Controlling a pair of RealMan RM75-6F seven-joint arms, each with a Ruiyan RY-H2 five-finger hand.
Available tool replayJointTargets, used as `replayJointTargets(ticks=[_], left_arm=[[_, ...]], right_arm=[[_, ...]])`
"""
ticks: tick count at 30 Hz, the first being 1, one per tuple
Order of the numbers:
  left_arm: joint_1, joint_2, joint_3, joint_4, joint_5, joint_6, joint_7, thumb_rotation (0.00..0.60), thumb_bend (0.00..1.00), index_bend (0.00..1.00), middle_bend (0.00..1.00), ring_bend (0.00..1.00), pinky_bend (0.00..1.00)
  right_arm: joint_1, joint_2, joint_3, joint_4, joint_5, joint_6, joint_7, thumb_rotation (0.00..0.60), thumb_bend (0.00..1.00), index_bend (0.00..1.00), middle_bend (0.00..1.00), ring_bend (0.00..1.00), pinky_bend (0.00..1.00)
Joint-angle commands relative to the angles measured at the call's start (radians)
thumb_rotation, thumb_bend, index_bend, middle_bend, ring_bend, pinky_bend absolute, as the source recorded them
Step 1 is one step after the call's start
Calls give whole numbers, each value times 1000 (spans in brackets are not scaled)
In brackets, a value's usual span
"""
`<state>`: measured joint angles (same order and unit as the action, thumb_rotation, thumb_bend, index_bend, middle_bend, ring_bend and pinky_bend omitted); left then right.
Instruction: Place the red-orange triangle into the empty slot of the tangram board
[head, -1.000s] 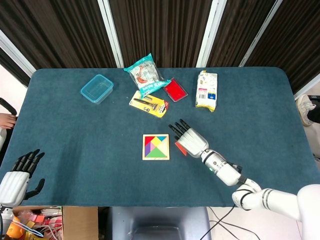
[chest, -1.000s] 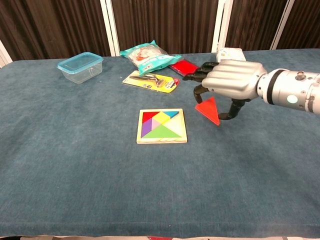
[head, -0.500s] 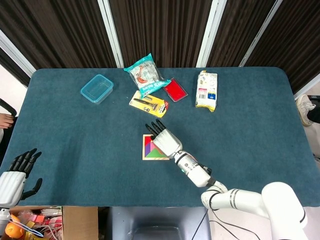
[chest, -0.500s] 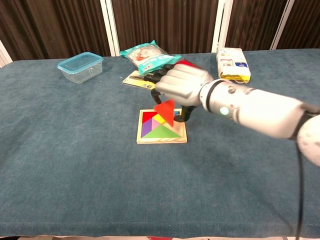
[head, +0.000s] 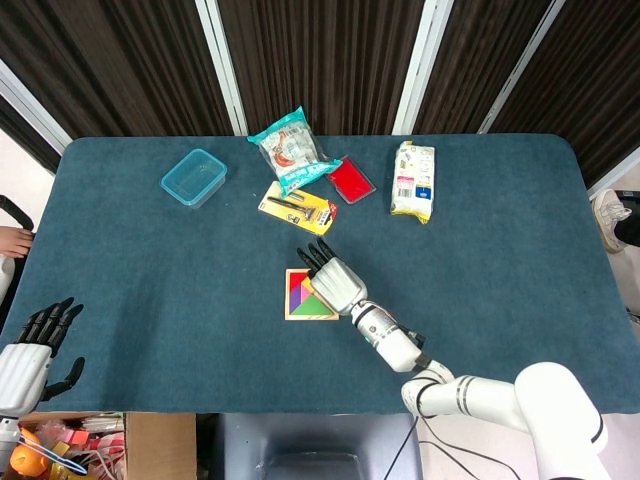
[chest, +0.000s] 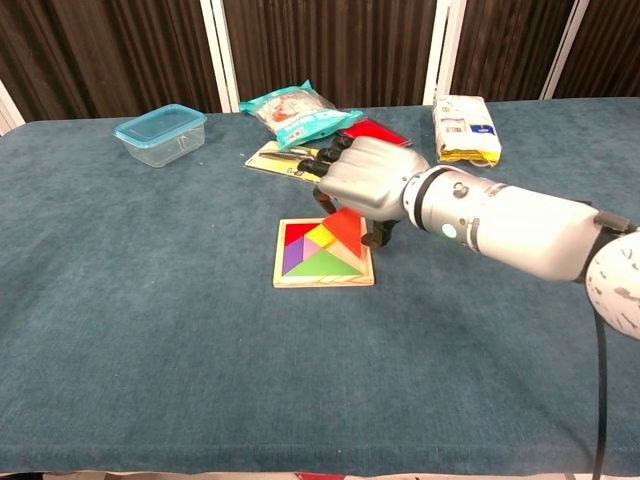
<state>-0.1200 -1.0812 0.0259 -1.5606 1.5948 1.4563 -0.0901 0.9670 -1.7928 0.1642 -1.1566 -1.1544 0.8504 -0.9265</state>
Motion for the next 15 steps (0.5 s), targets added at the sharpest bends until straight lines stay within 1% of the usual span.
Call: replayJointTargets(ticks=[1,15], left_arm=[[-1,-1,0,0,-1,-1,2,600,456,0,0,15,104],[-2,2,1,1,4,-2,-6,600,455,0,0,15,104]], right_arm=[[2,-3,-4,4,5,-2,-1,600,433,618,43,0,0],[13,-22,-21,22,16,5,-8,600,433,605,43,0,0]])
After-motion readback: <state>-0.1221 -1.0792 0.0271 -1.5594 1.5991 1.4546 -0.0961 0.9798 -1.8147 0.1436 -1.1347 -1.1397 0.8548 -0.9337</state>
